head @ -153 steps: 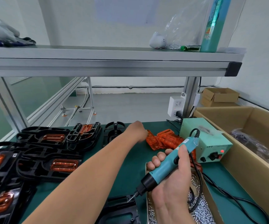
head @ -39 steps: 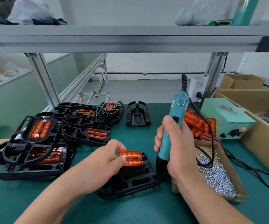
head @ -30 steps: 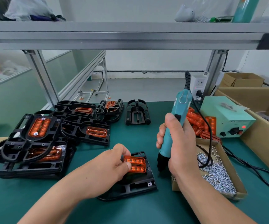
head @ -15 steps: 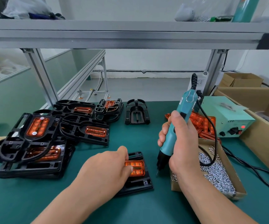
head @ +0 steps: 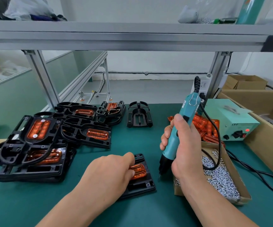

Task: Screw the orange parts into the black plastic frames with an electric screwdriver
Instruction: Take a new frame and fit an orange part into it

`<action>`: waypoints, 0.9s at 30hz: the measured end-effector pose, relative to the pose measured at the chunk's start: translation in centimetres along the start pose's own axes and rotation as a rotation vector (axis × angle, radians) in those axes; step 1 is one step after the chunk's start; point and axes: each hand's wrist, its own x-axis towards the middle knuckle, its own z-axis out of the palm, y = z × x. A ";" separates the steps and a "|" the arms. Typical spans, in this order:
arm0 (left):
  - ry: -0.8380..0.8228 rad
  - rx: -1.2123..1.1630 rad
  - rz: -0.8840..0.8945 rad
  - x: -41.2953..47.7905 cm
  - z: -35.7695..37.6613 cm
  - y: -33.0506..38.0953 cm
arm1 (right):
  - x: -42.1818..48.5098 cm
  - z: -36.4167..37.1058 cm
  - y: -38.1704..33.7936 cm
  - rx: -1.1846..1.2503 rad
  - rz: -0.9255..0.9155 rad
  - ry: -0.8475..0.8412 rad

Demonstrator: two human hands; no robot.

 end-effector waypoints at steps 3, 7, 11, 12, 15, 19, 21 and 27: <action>-0.002 0.026 0.018 0.2 0.2 -0.1 | 0.0 0.0 0.0 -0.003 -0.006 0.000; -0.018 0.008 0.015 0.3 0.2 -0.1 | 0.0 0.0 0.0 -0.002 -0.009 0.000; -0.037 0.010 0.009 0.4 0.1 -0.1 | 0.0 0.0 0.0 -0.006 -0.008 0.004; -0.042 0.020 0.009 0.4 0.1 0.0 | 0.0 0.0 0.0 -0.008 -0.006 0.005; -0.050 0.034 0.002 0.5 0.1 0.0 | 0.0 -0.1 0.0 -0.008 -0.001 0.003; -0.058 0.023 -0.004 0.5 0.1 0.0 | 0.0 0.0 0.1 -0.008 -0.005 0.001; -0.065 0.025 -0.004 0.6 0.1 -0.1 | 0.0 0.0 0.2 -0.008 -0.011 -0.001; -0.069 0.008 0.013 0.7 0.3 -0.6 | 0.0 -0.1 0.2 -0.003 -0.011 0.000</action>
